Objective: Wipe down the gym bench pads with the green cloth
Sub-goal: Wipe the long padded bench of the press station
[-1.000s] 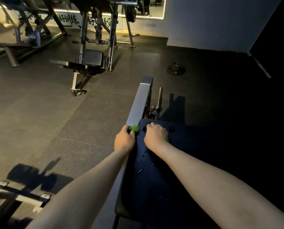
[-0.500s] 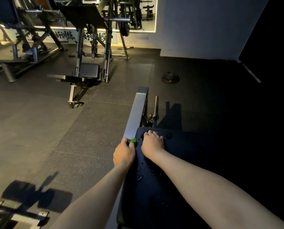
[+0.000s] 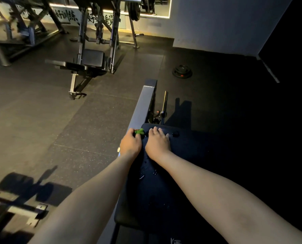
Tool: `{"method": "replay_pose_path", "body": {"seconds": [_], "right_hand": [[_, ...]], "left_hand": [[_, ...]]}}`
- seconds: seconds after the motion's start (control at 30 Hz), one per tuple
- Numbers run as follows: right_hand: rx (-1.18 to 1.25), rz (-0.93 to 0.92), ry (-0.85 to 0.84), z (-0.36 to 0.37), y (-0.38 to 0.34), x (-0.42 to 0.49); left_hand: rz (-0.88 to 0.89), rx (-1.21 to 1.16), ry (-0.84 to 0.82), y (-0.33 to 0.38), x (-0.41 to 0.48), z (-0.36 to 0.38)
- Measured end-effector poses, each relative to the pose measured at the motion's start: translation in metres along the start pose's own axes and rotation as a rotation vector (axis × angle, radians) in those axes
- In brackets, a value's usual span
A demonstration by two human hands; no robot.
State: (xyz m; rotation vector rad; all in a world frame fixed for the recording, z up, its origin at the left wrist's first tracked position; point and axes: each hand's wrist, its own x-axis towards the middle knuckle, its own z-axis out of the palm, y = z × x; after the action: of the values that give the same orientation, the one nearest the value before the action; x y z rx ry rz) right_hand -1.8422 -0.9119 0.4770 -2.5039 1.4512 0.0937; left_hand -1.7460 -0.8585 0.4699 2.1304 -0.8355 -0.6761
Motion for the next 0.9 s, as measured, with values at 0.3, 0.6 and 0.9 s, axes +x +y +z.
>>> {"method": "replay_pose_path", "body": {"seconds": [0.3,0.6,0.9], "right_hand": [[0.047,-0.058,0.086,0.000,0.010,-0.009],[0.013,-0.057,0.019,-0.004,0.009,0.000],[-0.003,-0.012,0.013,0.000,0.000,-0.001]], "left_hand": [[-0.087,-0.068,0.059,-0.041,-0.042,-0.022],[-0.060,-0.319,-0.058,0.009,0.015,0.004],[-0.091,-0.127,0.034,-0.004,-0.001,0.002]]}}
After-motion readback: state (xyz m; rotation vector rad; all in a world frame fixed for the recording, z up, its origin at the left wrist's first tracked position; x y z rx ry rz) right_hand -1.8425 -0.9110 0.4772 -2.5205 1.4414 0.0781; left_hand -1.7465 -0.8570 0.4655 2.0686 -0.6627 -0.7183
